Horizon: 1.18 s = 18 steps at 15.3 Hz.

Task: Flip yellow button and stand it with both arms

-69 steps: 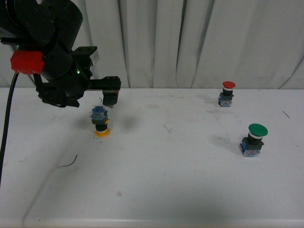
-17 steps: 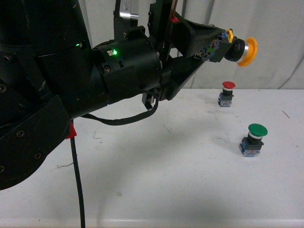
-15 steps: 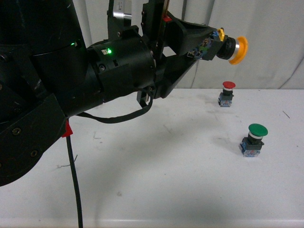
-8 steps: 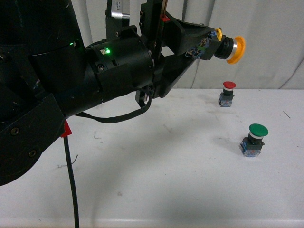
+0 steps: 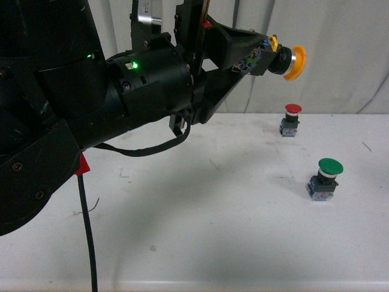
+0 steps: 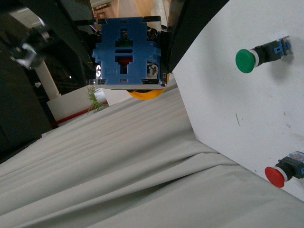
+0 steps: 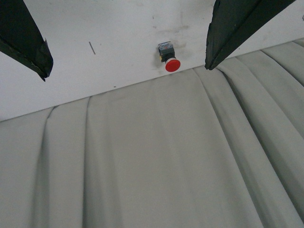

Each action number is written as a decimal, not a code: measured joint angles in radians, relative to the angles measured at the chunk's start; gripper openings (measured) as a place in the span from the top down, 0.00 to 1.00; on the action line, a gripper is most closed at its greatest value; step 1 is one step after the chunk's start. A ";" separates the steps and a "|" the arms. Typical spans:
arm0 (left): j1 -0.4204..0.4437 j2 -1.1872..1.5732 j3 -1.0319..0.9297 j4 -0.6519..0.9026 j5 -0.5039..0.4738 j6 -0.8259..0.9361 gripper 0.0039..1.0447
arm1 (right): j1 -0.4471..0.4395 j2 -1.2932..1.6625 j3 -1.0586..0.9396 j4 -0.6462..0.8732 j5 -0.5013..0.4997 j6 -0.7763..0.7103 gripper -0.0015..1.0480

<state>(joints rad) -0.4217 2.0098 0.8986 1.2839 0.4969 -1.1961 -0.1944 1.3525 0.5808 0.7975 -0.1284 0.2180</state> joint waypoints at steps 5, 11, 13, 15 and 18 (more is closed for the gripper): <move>0.003 0.000 0.000 0.000 -0.007 0.000 0.67 | 0.125 0.295 0.291 0.080 -0.240 0.244 0.06; 0.007 0.011 0.016 0.000 -0.007 0.000 0.67 | 0.163 0.399 0.157 0.474 -0.543 0.762 0.06; 0.006 0.013 0.018 0.000 -0.007 0.000 0.67 | 0.181 0.426 0.140 0.491 -0.560 0.877 0.06; 0.006 0.013 0.019 0.000 -0.007 0.000 0.67 | 0.196 0.466 0.130 0.483 -0.539 0.928 0.06; 0.008 0.013 0.019 0.000 -0.007 0.000 0.67 | 0.196 0.520 0.142 0.488 -0.525 0.972 0.06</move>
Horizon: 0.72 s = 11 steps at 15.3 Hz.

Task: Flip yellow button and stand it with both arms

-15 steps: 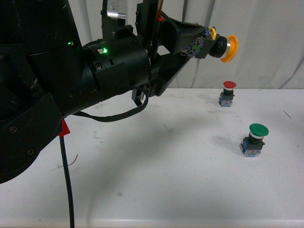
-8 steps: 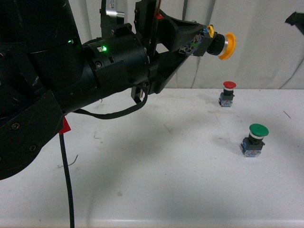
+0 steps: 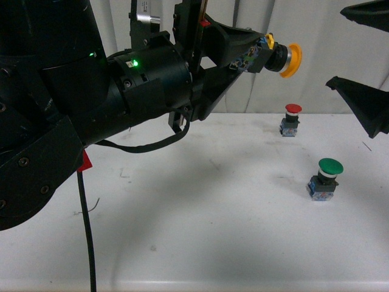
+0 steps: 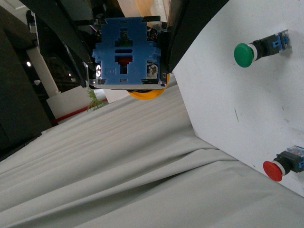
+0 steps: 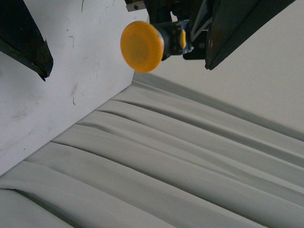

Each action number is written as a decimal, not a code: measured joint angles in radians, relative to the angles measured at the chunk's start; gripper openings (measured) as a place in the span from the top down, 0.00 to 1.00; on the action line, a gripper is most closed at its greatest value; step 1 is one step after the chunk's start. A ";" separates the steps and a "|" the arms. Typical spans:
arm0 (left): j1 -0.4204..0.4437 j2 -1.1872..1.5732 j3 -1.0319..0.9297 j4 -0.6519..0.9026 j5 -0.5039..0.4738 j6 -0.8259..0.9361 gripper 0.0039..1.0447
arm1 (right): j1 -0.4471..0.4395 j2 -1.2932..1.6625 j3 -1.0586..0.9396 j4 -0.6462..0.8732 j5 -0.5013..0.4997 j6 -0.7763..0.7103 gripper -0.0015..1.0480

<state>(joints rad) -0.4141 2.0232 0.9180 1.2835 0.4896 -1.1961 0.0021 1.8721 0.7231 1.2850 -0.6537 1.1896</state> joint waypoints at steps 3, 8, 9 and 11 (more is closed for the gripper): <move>0.000 0.000 0.000 0.000 0.000 0.000 0.67 | 0.030 0.070 0.061 0.000 0.037 0.049 0.06; 0.024 0.000 0.000 0.000 0.000 0.000 0.67 | 0.117 0.093 0.117 0.002 0.009 0.093 0.06; 0.025 0.000 0.000 0.000 0.000 0.000 0.67 | 0.122 0.102 0.121 0.002 0.002 0.098 0.06; 0.025 0.000 -0.004 0.000 0.000 0.000 0.67 | 0.122 0.125 0.124 0.001 -0.009 0.116 0.06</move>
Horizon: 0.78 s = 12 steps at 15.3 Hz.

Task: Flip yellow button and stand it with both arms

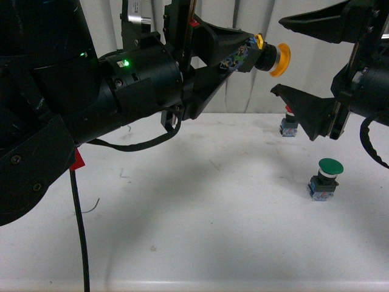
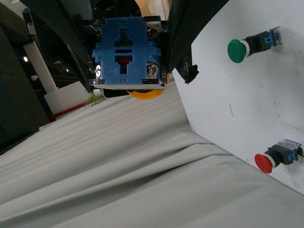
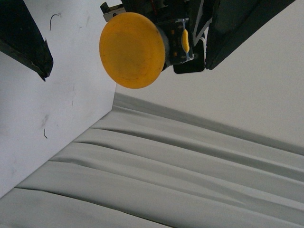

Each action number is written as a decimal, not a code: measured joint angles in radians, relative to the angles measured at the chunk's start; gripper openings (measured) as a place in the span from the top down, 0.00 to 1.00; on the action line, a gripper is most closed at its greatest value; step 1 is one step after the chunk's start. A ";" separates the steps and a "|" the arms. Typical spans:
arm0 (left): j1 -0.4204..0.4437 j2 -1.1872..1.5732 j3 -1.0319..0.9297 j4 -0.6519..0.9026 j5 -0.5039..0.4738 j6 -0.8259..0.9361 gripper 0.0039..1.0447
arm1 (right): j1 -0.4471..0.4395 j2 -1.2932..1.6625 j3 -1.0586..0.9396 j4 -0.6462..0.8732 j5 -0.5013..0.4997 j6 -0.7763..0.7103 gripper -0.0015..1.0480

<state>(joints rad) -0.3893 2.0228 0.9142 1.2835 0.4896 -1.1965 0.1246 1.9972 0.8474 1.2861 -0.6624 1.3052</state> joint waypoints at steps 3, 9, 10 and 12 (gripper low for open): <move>-0.001 0.000 -0.002 0.000 0.000 0.000 0.67 | 0.020 0.042 0.023 0.000 0.000 0.024 0.06; 0.002 0.000 -0.008 0.000 0.000 0.000 0.67 | 0.046 0.051 0.039 0.000 0.008 0.037 0.06; 0.003 0.000 -0.011 0.000 -0.001 0.000 0.67 | 0.046 0.051 0.040 -0.001 0.010 0.041 0.09; 0.006 0.000 -0.016 0.000 -0.003 0.000 0.67 | 0.045 0.051 0.041 -0.001 0.021 0.042 0.32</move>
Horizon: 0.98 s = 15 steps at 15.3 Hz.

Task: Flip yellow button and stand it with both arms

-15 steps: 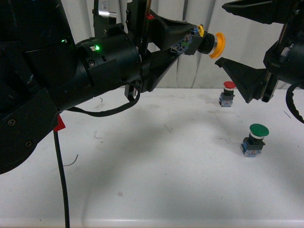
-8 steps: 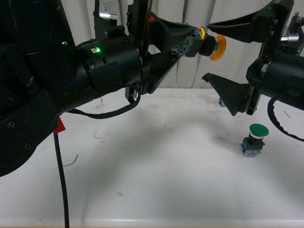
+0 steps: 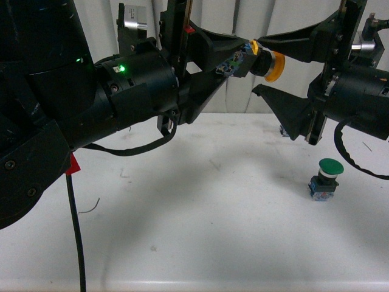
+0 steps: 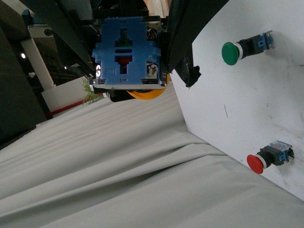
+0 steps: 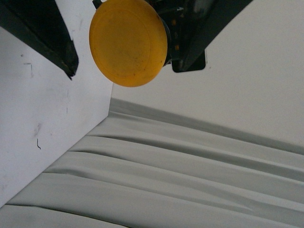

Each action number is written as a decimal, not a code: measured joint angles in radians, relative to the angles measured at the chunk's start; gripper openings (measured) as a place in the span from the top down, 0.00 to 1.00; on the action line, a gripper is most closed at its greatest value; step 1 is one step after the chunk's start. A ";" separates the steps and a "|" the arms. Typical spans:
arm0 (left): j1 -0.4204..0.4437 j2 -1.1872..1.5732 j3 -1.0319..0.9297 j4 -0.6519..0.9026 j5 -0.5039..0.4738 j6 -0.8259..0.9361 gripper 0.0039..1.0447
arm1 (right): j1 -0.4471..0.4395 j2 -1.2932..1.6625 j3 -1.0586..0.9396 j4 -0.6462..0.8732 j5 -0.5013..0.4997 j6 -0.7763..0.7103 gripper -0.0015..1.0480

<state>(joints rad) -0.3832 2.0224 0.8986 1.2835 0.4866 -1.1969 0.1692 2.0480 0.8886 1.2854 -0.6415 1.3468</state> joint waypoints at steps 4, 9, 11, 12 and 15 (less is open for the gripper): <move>0.002 0.000 -0.001 -0.002 0.000 -0.005 0.67 | 0.000 0.000 0.009 0.003 0.008 0.017 0.65; 0.003 0.000 -0.001 -0.001 0.000 -0.007 0.67 | 0.000 0.000 0.010 0.002 0.007 0.018 0.65; 0.008 0.000 -0.001 0.000 -0.003 -0.009 0.55 | -0.001 0.000 0.010 0.001 0.006 0.014 0.65; 0.008 -0.001 0.000 0.003 -0.004 -0.009 0.43 | -0.002 0.000 0.010 -0.004 0.006 0.009 0.65; 0.053 -0.002 0.019 0.003 -0.033 -0.011 0.10 | -0.013 0.000 0.010 -0.003 0.009 0.002 0.65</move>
<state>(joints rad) -0.3305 2.0205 0.9180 1.2861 0.4538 -1.2083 0.1558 2.0476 0.8986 1.2827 -0.6323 1.3487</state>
